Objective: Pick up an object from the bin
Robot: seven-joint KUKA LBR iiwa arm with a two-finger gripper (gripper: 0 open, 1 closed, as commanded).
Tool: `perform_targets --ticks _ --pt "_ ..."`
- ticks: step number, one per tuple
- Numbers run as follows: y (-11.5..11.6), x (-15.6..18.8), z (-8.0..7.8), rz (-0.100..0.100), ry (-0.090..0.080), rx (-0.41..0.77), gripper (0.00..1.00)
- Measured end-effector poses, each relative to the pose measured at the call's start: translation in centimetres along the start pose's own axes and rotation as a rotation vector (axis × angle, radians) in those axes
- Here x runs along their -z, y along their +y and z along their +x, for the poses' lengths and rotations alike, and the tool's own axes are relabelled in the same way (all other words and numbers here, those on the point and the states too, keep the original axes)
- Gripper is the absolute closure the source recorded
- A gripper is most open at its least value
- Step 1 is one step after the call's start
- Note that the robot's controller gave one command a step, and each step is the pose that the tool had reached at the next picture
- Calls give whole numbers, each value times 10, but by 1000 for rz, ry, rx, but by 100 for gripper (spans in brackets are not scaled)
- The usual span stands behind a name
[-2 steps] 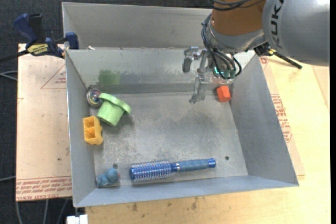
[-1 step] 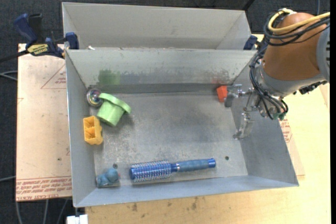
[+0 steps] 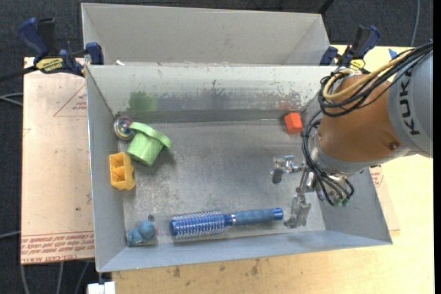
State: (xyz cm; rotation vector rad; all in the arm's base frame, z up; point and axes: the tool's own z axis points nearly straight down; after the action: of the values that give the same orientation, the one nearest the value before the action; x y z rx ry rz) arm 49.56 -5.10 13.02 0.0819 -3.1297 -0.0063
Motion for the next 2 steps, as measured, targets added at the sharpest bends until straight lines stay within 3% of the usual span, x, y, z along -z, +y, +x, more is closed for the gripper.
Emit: perform_targets --ticks 1,2 --pt "49 -60 -1 5 -20 237 0" --pt "48 -60 1 5 -12 237 100"
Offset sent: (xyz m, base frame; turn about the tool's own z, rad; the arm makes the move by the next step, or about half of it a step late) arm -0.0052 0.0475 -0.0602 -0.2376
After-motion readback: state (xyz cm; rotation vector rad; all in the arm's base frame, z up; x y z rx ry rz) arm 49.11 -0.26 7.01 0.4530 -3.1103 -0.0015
